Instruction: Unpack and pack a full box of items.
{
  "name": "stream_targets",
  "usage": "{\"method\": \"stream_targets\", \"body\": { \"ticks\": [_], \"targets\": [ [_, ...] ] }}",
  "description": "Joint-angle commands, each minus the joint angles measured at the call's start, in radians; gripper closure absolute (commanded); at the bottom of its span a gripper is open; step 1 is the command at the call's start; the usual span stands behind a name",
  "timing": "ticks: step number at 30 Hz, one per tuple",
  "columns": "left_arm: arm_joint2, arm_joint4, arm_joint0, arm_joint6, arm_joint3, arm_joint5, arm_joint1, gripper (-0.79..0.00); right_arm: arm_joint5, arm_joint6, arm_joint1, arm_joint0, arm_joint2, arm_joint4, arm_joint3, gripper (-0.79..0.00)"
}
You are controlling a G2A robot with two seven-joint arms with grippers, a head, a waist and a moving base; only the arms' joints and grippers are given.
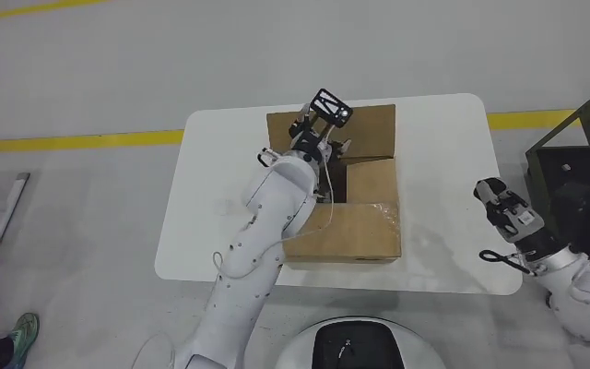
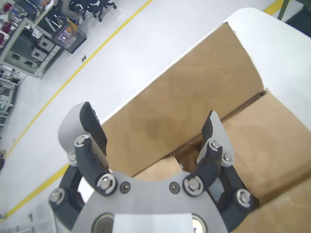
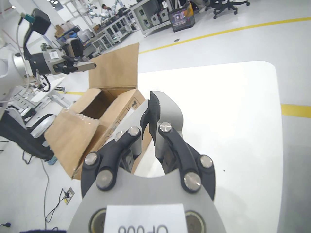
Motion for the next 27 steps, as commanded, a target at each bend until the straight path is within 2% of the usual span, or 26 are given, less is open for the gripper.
{"method": "stream_targets", "body": {
  "ticks": [1,6,10,12,16,24,27],
  "targets": [
    [-0.043,-0.030,0.064,-0.040,-0.097,-0.099,0.014,-0.785,-0.097,0.065,0.008,0.004,0.012,0.043,0.000,0.000],
    [-0.153,-0.198,0.179,-0.144,-0.254,-0.175,0.032,-0.785,-0.321,0.238,0.030,0.014,0.010,0.206,0.012,0.000],
    [-0.219,-0.346,0.254,-0.231,-0.344,-0.223,0.045,-0.785,-0.450,0.385,0.053,0.021,-0.013,0.334,0.032,0.000],
    [-0.248,-0.399,0.282,-0.272,-0.374,-0.243,0.052,-0.785,-0.450,0.443,0.065,0.023,-0.025,0.381,0.028,0.000],
    [-0.287,-0.475,0.320,-0.322,-0.424,-0.284,0.066,-0.785,-0.450,0.451,0.066,0.024,-0.026,0.388,0.027,0.000],
    [-0.287,-0.475,0.320,-0.322,-0.424,-0.284,0.066,-0.785,-0.445,0.451,0.066,0.024,-0.027,0.385,0.026,0.000],
    [-0.287,-0.475,0.320,-0.322,-0.424,-0.284,0.066,-0.785,-0.380,0.465,0.068,0.049,-0.039,0.304,0.001,0.000]
  ]
}}
